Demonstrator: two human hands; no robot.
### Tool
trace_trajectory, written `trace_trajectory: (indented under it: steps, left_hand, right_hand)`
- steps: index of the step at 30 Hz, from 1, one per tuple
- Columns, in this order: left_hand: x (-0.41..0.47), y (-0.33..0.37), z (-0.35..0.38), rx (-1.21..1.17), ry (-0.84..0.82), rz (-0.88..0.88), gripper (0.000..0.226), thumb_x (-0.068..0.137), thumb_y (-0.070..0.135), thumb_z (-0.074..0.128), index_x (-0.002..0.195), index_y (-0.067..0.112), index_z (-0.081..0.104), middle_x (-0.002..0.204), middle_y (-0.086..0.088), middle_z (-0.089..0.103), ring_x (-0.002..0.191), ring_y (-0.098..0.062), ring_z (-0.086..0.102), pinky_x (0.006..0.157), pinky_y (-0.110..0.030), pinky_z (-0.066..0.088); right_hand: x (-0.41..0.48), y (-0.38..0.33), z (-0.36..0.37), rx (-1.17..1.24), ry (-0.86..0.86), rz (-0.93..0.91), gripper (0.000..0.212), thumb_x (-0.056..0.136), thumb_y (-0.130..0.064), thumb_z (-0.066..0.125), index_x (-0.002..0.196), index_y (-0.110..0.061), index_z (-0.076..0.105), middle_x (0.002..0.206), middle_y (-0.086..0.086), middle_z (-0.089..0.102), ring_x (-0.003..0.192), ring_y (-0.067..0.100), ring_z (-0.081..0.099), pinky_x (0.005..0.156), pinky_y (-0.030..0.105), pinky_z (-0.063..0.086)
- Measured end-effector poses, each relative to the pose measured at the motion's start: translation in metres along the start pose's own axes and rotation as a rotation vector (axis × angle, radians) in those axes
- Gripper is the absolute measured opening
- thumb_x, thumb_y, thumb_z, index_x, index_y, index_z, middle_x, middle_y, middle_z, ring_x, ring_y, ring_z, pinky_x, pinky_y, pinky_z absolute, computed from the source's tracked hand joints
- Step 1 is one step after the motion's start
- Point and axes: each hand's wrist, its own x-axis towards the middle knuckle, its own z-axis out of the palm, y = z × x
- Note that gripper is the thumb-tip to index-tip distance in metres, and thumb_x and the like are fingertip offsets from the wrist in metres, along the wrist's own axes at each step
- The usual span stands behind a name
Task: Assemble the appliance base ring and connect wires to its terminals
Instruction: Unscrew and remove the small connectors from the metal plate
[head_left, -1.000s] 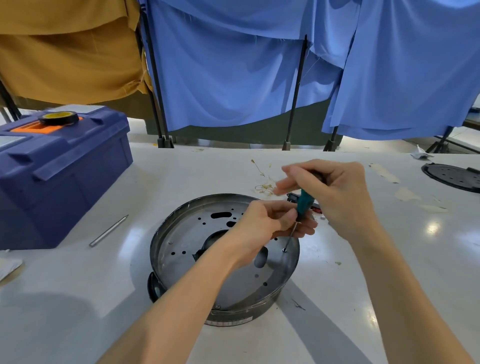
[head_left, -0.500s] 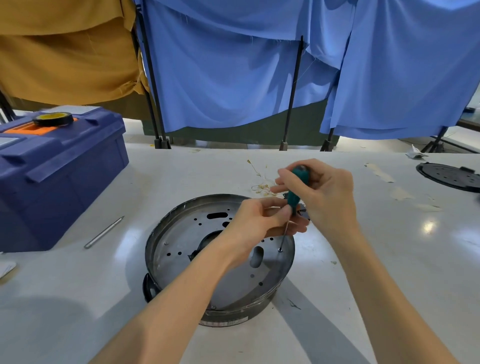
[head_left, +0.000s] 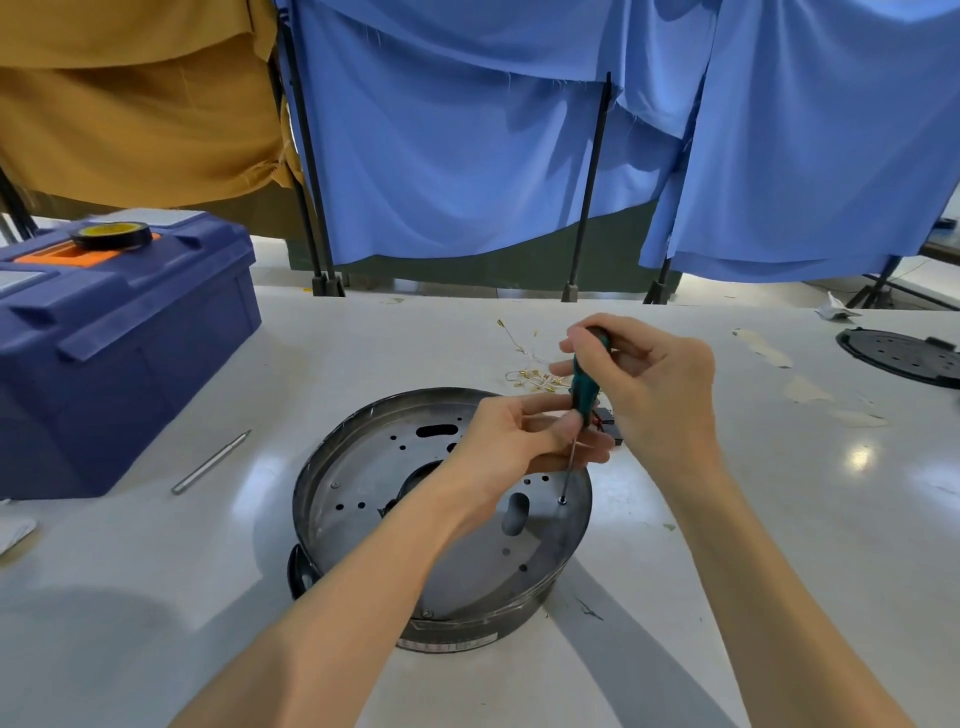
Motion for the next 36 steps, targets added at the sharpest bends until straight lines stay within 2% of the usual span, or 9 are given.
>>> trace_trajectory:
  steps: [6,8,10,14,18,26,30,32,36]
  left_hand:
    - [0.004,-0.003,0.007,0.075,0.006,0.002,0.018,0.093,0.004,0.058,0.104,0.007,0.071,0.091,-0.014,0.075,0.079,-0.024,0.073,0.073,-0.025,0.058]
    - [0.003,-0.002,0.004,0.046,0.003,-0.02,0.019,0.095,0.005,0.055,0.107,0.001,0.07,0.095,-0.016,0.074,0.084,-0.028,0.073,0.08,-0.029,0.058]
    - [0.001,-0.001,0.0,-0.013,-0.013,-0.03,0.02,0.097,0.003,0.05,0.106,-0.001,0.068,0.094,-0.02,0.073,0.091,-0.034,0.071,0.085,-0.033,0.057]
    - [0.0,0.0,-0.006,-0.039,-0.017,-0.022,0.02,0.099,0.004,0.046,0.105,-0.004,0.064,0.091,-0.021,0.072,0.092,-0.038,0.07,0.086,-0.036,0.056]
    - [0.0,0.001,-0.004,-0.065,0.02,-0.01,0.019,0.094,0.009,0.058,0.108,-0.003,0.064,0.095,-0.021,0.073,0.09,-0.038,0.071,0.084,-0.036,0.057]
    - [0.002,0.0,0.012,0.1,-0.016,-0.017,0.024,0.1,0.016,0.049,0.103,0.003,0.069,0.08,0.001,0.073,0.07,-0.012,0.07,0.068,-0.017,0.055]
    - [-0.002,0.003,0.005,0.1,-0.01,-0.015,0.031,0.103,0.018,0.039,0.104,-0.001,0.064,0.084,-0.009,0.073,0.08,-0.026,0.071,0.081,-0.028,0.057]
    - [-0.003,0.004,0.001,0.076,-0.018,-0.023,0.033,0.104,0.02,0.037,0.103,0.002,0.064,0.088,-0.013,0.073,0.087,-0.031,0.071,0.083,-0.03,0.056]
    - [-0.003,0.002,0.0,0.019,-0.017,-0.014,0.031,0.101,0.023,0.044,0.107,0.001,0.064,0.095,-0.014,0.074,0.092,-0.032,0.071,0.083,-0.03,0.056]
  right_hand:
    - [-0.01,0.0,0.015,-0.44,0.362,-0.19,0.031,0.083,-0.033,0.074,0.072,-0.005,0.064,0.058,-0.005,0.054,0.05,0.015,0.052,0.054,0.012,0.041]
    - [-0.005,-0.003,0.012,-0.47,0.241,-0.147,0.039,0.084,-0.04,0.07,0.067,-0.006,0.063,0.054,-0.001,0.056,0.049,0.018,0.051,0.052,0.018,0.043]
    - [0.005,-0.009,0.002,-0.184,-0.041,-0.001,0.031,0.089,-0.039,0.065,0.08,-0.01,0.071,0.07,0.0,0.07,0.064,0.018,0.068,0.062,0.031,0.058]
    - [0.007,-0.013,-0.005,0.137,-0.324,0.095,0.023,0.094,-0.011,0.059,0.115,-0.012,0.068,0.105,-0.001,0.073,0.092,0.011,0.072,0.075,0.023,0.058]
    - [0.001,-0.01,0.0,0.046,-0.139,0.071,0.019,0.086,-0.017,0.071,0.104,-0.013,0.072,0.092,0.002,0.075,0.086,0.011,0.073,0.078,0.027,0.059]
    - [-0.024,-0.004,0.022,-0.515,0.441,-0.134,0.031,0.08,-0.029,0.076,0.077,-0.001,0.066,0.056,0.002,0.054,0.046,0.019,0.042,0.054,0.001,0.035]
    - [-0.004,-0.013,-0.005,-0.155,-0.061,0.098,0.045,0.076,-0.051,0.07,0.103,-0.015,0.071,0.085,-0.007,0.073,0.07,0.012,0.07,0.061,0.013,0.051]
    - [0.003,-0.018,-0.014,0.062,-0.318,0.164,0.042,0.086,-0.039,0.062,0.124,-0.02,0.063,0.106,-0.013,0.072,0.087,0.004,0.072,0.067,0.012,0.054]
    - [0.001,-0.015,-0.011,-0.073,-0.21,0.036,0.023,0.086,-0.018,0.07,0.109,-0.015,0.07,0.094,-0.008,0.073,0.082,0.004,0.072,0.075,0.019,0.058]
